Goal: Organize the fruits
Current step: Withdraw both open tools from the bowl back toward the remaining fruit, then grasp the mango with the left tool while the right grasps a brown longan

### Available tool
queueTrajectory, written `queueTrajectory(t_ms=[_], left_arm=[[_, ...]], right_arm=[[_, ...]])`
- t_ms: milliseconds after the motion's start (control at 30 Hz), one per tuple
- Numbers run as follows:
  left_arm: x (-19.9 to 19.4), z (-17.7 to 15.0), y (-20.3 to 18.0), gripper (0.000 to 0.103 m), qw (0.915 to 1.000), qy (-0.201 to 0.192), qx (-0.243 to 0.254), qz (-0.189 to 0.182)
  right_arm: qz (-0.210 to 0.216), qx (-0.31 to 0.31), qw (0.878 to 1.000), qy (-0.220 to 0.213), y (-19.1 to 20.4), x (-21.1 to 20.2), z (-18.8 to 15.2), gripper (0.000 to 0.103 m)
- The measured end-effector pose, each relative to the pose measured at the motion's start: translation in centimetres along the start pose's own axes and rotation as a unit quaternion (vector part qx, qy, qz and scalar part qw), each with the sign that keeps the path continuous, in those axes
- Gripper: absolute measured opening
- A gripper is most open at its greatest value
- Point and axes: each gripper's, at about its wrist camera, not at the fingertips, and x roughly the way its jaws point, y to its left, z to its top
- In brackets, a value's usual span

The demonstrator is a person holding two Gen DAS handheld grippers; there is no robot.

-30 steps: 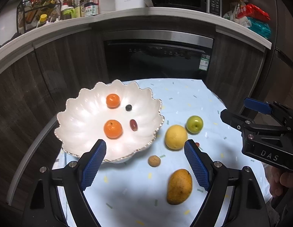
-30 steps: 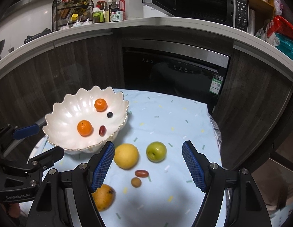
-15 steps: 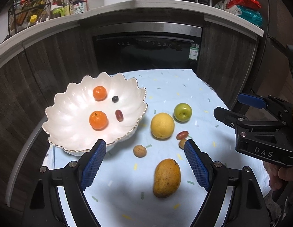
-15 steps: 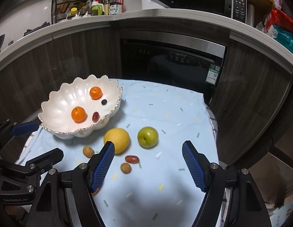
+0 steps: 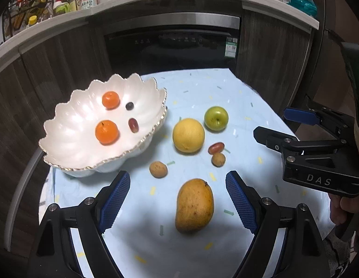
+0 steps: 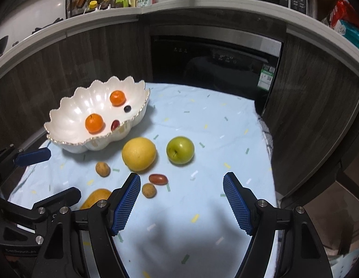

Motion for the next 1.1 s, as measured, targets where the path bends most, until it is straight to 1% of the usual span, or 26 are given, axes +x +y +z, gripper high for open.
queueTrajectory(t_ms=[233,600,800,1000,1100], left_arm=[[1.3,-1.2,-0.9,0.085,0.9998,0.016,0.011,0.002],[3.5,-2.3,-1.3,0.084,0.9991,0.041,0.007,-0.005],[4.7,-2.7,-1.4,0.083,0.9986,0.052,0.001,-0.011],[5.9,-3.2,-1.3,0.078,0.9979,0.062,-0.003,-0.016],[6.4,-3.4,-1.1,0.074,0.9976,0.066,-0.007,-0.019]], right_arm=[[0.008,-0.015,1.0,0.008,-0.2,1.2,-1.0,0.074],[0.027,-0.032,0.999,0.016,0.0,2.7,-1.9,0.074],[0.04,-0.053,0.998,0.019,0.4,3.7,-2.1,0.074],[0.053,-0.073,0.996,0.021,0.9,4.7,-2.2,0.074],[0.061,-0.078,0.995,0.024,1.1,5.3,-2.3,0.074]])
